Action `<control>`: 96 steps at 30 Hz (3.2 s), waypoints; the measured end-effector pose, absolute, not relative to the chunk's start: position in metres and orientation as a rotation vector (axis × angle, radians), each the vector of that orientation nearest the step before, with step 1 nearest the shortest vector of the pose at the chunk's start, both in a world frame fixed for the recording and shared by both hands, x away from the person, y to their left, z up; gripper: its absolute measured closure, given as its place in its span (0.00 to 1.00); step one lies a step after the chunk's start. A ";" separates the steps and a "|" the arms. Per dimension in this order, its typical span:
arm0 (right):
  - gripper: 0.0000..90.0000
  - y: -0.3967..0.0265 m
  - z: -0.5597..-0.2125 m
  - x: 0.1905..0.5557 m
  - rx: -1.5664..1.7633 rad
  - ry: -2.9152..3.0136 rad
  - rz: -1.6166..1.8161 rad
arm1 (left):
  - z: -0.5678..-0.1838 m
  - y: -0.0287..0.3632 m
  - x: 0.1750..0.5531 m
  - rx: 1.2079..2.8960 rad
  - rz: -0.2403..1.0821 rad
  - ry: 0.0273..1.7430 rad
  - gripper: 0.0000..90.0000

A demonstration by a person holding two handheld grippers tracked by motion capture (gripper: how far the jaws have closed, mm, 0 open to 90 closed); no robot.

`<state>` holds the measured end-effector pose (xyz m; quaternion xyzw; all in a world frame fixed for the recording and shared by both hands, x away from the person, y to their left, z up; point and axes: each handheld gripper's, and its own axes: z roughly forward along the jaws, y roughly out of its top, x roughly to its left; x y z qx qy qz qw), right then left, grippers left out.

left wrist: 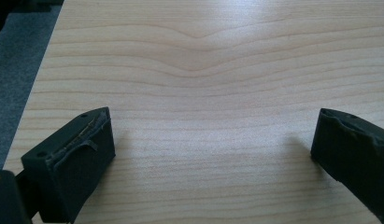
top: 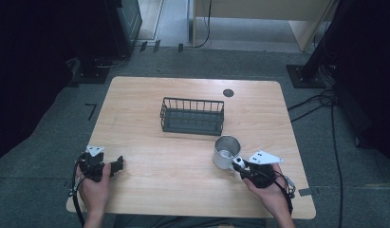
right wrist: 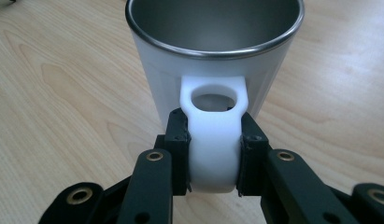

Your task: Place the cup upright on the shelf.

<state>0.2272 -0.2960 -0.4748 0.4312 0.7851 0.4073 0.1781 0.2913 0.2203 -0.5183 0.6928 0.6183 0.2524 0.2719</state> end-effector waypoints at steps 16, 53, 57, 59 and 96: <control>0.80 -0.292 -0.451 0.232 1.187 2.153 1.196 | -0.518 0.220 0.291 1.866 0.680 1.665 0.00; 0.80 -0.260 -0.388 0.270 1.050 2.161 1.258 | -0.518 0.220 0.291 1.861 0.680 1.666 0.00; 0.80 -0.258 -0.383 0.277 1.038 2.153 1.251 | -0.518 0.220 0.291 1.863 0.679 1.665 0.00; 0.80 -0.257 -0.380 0.280 1.042 2.150 1.253 | -0.518 0.220 0.291 1.862 0.679 1.665 0.00; 0.80 -0.240 -0.352 0.353 1.019 2.127 1.211 | -0.518 0.220 0.292 1.861 0.682 1.668 0.00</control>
